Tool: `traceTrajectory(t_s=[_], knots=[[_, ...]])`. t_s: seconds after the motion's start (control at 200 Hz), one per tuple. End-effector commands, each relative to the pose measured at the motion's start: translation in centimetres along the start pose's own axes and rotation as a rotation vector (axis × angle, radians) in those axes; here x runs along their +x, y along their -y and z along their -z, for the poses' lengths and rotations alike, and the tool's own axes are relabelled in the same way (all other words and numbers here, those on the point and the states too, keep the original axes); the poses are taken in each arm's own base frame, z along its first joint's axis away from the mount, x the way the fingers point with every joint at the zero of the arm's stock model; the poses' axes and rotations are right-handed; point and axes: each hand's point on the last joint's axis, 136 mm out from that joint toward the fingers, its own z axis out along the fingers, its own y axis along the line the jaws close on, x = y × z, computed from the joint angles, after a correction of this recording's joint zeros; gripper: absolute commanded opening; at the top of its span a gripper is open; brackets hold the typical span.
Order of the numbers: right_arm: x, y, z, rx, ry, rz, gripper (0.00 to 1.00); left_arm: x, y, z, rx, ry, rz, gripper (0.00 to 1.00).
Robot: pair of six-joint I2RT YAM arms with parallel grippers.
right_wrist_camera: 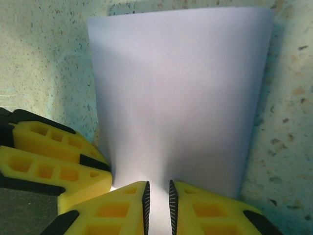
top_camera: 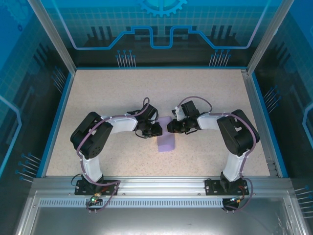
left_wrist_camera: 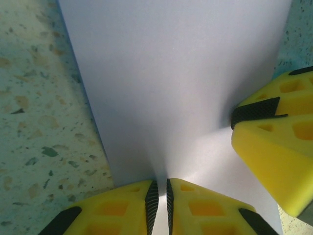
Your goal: Fold a paper plane with a square sheet of paper (pick it up from the middle)
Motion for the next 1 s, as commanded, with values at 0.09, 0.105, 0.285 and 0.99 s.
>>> traceTrajectory(t_s=[0.09, 0.105, 0.285, 0.99], knots=[[-0.9, 1.5, -0.8, 0.022, 0.005, -0.014, 0.21, 2.9, -6.0, -1.9, -0.225, -0.088, 0.011, 0.19], [-0.9, 1.6, -0.8, 0.026, 0.006, -0.011, 0.20, 2.9, -6.1, -1.9, -0.227, -0.089, 0.010, 0.19], [-2.3, 2.5, -0.4, 0.043, 0.033, -0.021, 0.20, 3.0, -6.4, -1.7, -0.246, -0.090, 0.005, 0.19], [-5.7, 3.3, 1.7, 0.110, 0.084, -0.006, 0.20, 3.1, -6.7, -1.2, -0.271, -0.089, -0.009, 0.19]])
